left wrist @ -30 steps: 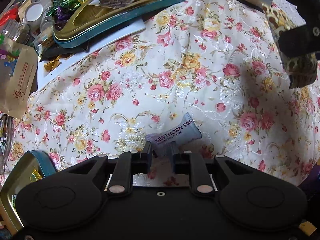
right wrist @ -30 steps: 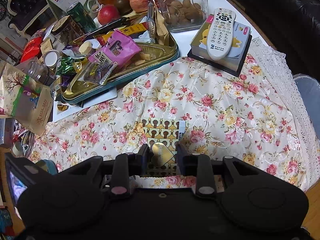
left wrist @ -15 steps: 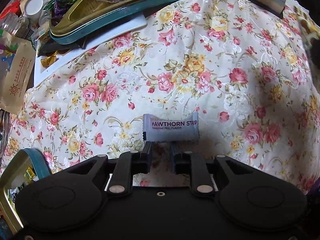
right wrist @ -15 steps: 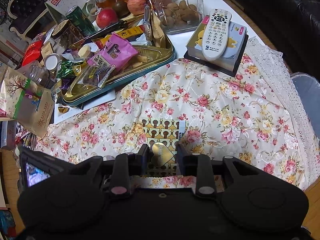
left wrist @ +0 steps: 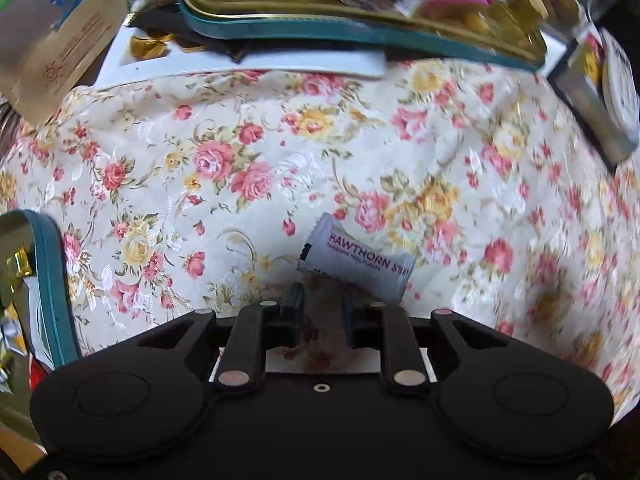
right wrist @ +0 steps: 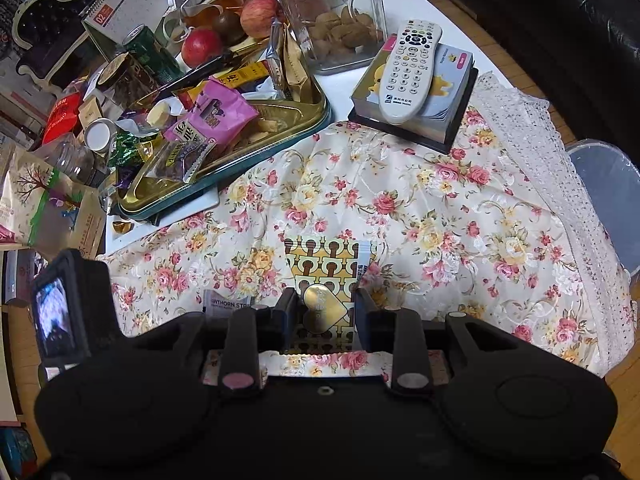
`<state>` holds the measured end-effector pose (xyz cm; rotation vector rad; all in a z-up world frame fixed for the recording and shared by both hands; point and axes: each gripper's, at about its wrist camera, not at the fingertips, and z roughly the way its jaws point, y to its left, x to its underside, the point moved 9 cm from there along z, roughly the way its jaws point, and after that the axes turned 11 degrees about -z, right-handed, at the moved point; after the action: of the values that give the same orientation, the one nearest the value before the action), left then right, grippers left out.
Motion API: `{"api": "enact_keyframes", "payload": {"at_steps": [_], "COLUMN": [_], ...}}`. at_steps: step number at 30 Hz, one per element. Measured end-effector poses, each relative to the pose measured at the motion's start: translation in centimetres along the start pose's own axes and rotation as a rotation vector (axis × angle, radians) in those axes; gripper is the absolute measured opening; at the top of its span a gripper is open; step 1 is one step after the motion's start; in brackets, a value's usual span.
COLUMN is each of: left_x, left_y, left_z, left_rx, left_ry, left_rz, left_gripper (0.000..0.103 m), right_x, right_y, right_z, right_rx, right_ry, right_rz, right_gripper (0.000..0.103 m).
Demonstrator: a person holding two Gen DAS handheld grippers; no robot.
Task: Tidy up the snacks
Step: 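Carry the Hawthorn Strip packet in the left tool while the right tool carries the gold-dotted packet to the tray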
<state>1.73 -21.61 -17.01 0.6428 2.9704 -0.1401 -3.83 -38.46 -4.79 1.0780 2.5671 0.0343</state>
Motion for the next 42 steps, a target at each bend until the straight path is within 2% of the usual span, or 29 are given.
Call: {"api": "enact_keyframes", "payload": {"at_steps": [3,8,15,20,22,26,30,35,38,42], "left_x": [-1.1,-2.1,-2.8,-2.2,-1.7,-1.8,-1.8,-1.9,-1.9,-2.0], "left_y": [0.7,1.7,2.9,2.8,2.4,1.3,0.8,0.2,0.2,0.0], "left_z": [-1.1,-1.7,-2.2,-1.5,-1.2,-1.7,-1.4,-0.7,0.0,0.5], "left_rx": [0.053,0.182,0.203,0.152,0.132,0.088,0.047,0.029,0.038,-0.001], "left_ry": [-0.016,0.026,-0.016,-0.007,0.004,-0.027,-0.037,-0.025,-0.002,-0.004], "left_rz": [-0.102,-0.332,-0.476,-0.508,-0.499,-0.464,-0.455,-0.467,-0.473,-0.424], "left_gripper": [0.029,0.029,0.028,0.028,0.028,0.029,0.037,0.043,0.042,0.041], "right_x": [0.1,0.3,0.8,1.1,1.2,1.5,1.5,1.6,1.7,1.8], "right_y": [-0.2,-0.4,-0.8,-0.9,-1.1,-1.4,-1.6,-1.5,-1.5,-1.6], "right_z": [-0.1,-0.2,-0.2,-0.3,-0.3,-0.3,-0.4,-0.7,-0.7,-0.7], "right_rx": [0.000,0.006,0.013,0.013,0.015,0.018,0.015,0.004,0.001,0.000], "right_ry": [0.000,-0.002,-0.003,-0.001,-0.001,0.002,0.000,-0.007,-0.007,-0.005], "right_rz": [0.004,0.003,-0.004,-0.010,-0.013,-0.009,-0.004,-0.007,-0.011,-0.007], "right_gripper": [0.032,0.032,0.032,0.032,0.032,0.032,0.032,0.032,0.032,0.032]}}
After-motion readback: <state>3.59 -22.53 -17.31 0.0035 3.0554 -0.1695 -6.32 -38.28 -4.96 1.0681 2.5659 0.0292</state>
